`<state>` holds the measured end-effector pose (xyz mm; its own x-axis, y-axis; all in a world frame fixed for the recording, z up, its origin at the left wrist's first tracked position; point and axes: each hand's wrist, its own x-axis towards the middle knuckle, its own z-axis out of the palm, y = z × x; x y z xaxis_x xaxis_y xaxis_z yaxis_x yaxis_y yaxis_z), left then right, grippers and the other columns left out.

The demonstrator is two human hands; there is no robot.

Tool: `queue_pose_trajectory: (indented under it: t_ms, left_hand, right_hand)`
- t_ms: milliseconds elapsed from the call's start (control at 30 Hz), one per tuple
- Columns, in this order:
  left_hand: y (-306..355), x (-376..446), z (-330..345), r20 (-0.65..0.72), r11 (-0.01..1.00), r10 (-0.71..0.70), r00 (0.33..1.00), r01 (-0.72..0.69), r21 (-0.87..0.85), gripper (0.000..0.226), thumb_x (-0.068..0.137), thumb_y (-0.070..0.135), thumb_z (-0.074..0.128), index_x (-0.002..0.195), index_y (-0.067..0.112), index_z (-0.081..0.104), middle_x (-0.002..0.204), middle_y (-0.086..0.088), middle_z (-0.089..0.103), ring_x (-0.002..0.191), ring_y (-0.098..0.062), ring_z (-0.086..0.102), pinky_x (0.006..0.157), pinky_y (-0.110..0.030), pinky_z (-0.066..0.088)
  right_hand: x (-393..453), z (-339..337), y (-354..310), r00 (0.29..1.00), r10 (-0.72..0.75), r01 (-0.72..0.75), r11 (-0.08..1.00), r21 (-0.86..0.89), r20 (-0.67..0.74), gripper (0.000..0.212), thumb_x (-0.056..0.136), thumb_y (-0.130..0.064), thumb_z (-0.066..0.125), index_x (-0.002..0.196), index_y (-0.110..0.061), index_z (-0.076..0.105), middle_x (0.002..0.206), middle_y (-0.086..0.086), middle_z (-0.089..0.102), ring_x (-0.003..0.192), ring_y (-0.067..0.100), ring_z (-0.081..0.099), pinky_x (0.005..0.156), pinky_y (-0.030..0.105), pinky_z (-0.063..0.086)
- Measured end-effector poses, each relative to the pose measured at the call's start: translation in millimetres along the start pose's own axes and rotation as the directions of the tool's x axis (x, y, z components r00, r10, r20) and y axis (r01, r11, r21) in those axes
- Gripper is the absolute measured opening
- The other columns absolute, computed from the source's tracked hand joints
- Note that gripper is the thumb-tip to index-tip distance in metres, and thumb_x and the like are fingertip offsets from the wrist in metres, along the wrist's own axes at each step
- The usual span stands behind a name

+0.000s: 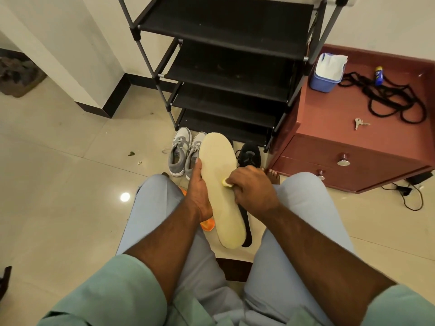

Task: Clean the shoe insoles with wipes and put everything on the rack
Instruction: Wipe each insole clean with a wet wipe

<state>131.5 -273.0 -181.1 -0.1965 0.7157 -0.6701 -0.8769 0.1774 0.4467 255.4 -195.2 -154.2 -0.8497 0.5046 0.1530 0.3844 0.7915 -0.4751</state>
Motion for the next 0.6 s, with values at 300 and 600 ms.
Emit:
queue_pose_trajectory:
  t_ms: [300,600]
  left_hand:
    - [-4,-4,4,0.081,0.982,-0.155,0.985,0.145,0.119,0.079,0.088,0.078,0.027,0.135,0.023,0.056,0.114,-0.017,0.069,0.096,-0.036,0.067,0.078,-0.051,0.054]
    - [-6,-6,7,0.143,0.983,-0.127,0.981,0.105,0.153,0.067,0.081,0.068,0.042,0.120,0.020,0.068,0.115,-0.019,0.069,0.100,-0.037,0.065,0.097,-0.061,0.042]
  right_hand:
    - [4,-3,7,0.986,0.154,-0.151,0.988,0.038,-0.068,0.010,0.085,-0.003,0.061,0.091,-0.006,0.068,0.088,0.011,0.066,0.081,0.027,0.060,0.075,0.045,0.053]
    - [7,-3,15,0.966,0.255,-0.242,0.953,0.182,-0.053,0.013,0.090,-0.003,0.056,0.099,-0.005,0.065,0.100,0.010,0.060,0.091,0.016,0.054,0.081,0.036,0.054]
